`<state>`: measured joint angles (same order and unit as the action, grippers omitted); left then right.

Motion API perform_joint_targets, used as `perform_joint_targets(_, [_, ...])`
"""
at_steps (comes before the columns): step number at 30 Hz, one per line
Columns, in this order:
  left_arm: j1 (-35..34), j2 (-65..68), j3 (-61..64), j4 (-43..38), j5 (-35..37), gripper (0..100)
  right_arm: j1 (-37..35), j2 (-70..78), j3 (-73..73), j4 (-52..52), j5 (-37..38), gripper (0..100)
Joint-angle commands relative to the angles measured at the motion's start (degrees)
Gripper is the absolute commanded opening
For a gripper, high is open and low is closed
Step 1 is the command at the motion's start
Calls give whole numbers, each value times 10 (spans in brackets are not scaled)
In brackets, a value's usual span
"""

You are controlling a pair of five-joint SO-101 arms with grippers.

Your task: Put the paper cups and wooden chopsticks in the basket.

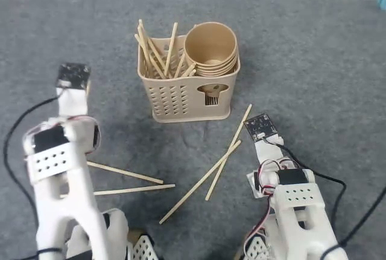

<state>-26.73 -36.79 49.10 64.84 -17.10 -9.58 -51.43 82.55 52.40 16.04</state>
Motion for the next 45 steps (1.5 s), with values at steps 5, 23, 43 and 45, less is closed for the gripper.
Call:
perform_joint_targets(5, [-1,-76,-44,-168,142,11,-5,-6,-5,11,6,8])
perform_joint_targets(23, [237,-419,184,-671,310,11,-5,-6,-5,10,6,8])
perform_joint_targets(43, [347,10,79,-944,307,11,-5,-6,-5,6,6,8])
perform_joint_targets(45, [348,18,102,-947,307,12,-5,-6,-5,5,6,8])
